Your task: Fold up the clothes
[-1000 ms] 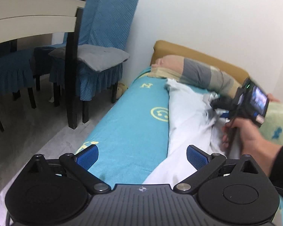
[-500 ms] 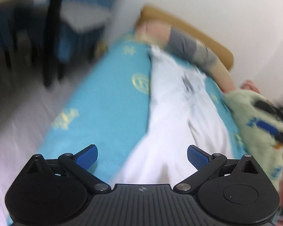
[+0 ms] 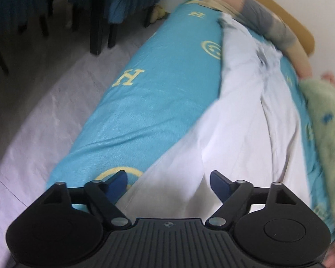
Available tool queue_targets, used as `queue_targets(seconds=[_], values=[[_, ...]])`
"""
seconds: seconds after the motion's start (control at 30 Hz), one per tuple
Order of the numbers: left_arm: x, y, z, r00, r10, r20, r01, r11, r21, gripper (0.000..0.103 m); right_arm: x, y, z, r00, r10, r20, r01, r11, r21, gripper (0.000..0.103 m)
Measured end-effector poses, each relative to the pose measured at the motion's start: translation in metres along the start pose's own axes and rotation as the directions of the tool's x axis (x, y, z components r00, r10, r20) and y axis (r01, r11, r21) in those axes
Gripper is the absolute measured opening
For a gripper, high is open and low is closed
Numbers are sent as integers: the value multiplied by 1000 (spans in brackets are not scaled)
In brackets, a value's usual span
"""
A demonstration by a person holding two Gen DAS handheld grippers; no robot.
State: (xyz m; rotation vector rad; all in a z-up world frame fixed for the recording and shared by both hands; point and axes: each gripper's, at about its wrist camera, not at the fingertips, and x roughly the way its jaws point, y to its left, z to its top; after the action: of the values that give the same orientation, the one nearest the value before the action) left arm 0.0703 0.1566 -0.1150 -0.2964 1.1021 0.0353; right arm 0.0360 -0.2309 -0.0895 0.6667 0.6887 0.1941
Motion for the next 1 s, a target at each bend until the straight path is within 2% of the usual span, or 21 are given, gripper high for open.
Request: queue_targets(seconds=[0.1,0.2,0.23,0.27,0.3,0.33,0.4,0.47,0.6,0.67,0.7,0.77,0.87,1.0], values=[[-9,-23,-12,997,72,25,-75,989,128,66,2,-13,2,1000,-11,-6,12,999,51,83],[-5,-42,-19,987,156,33,-160,959,234,48,6,-24,3,999,25,-27,-22,993,115,83],[-1,-46,-21,984,177,25,-177,949,260,33,7,-26,3,999,40,-34,-35,991,130,83],[3,-48,-22,981,195,13,-191,942,275,13,8,-26,3,998,50,-40,-44,989,139,83],[5,-47,-21,978,207,4,-200,940,275,5,9,-26,3,997,57,-46,-50,988,144,83],[3,-46,-20,978,210,10,-205,941,270,3,9,-26,3,997,61,-50,-53,988,144,83],[-7,-44,-17,978,207,40,-210,942,262,1,9,-26,3,996,67,-54,-59,988,146,83],[-23,-49,-19,981,179,71,-192,936,295,1,8,-25,4,996,73,-55,-64,987,147,83],[-66,-74,-34,995,39,93,-70,933,354,1,1,-25,8,995,89,-38,-82,985,153,83],[-83,-92,-44,996,-33,86,-2,926,378,1,-6,-26,11,997,73,-1,-72,986,150,83],[-90,-102,-49,994,-68,80,32,921,389,1,-12,-25,12,998,40,40,-46,989,144,83],[-89,-120,-59,992,-122,41,96,914,394,1,-24,-25,15,994,-6,108,-8,993,122,85],[-69,-144,-75,984,-173,-39,174,909,379,0,-32,-31,19,991,-8,134,-7,994,111,84],[-23,-165,-101,986,-133,-98,162,894,419,0,-33,-38,20,992,-25,124,12,994,110,85]])
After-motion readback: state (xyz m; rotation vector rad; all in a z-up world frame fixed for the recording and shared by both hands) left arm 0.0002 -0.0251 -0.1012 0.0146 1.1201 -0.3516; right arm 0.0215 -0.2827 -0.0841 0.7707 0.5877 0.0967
